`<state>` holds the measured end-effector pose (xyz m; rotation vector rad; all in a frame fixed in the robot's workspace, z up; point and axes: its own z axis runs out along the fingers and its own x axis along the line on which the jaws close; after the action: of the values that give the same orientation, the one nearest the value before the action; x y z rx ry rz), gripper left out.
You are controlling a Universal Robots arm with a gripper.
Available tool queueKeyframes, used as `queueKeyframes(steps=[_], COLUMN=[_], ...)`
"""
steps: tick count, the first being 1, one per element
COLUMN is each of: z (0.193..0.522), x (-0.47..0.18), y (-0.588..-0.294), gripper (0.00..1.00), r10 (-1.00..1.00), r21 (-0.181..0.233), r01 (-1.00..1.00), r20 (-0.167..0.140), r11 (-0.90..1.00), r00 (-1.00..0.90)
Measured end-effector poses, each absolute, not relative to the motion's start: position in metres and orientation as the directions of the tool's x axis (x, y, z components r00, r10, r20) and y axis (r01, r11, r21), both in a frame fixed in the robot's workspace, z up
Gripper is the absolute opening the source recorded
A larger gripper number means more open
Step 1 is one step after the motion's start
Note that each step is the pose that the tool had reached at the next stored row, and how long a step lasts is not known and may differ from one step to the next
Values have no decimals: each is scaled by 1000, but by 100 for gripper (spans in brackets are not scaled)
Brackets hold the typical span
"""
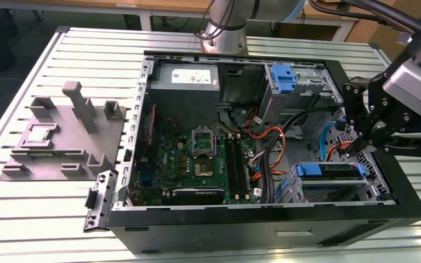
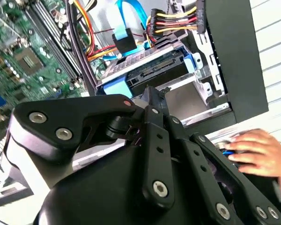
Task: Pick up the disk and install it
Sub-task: 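Insert the first disk wire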
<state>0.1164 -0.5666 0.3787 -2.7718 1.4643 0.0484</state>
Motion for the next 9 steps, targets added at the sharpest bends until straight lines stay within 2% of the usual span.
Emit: queueKeyframes(steps=[9], z=[378], x=[123], y=[-559], gripper=[10], r10=[-816], r21=[9], r01=[-816], r20=[-29], r11=[-578], r00=[577])
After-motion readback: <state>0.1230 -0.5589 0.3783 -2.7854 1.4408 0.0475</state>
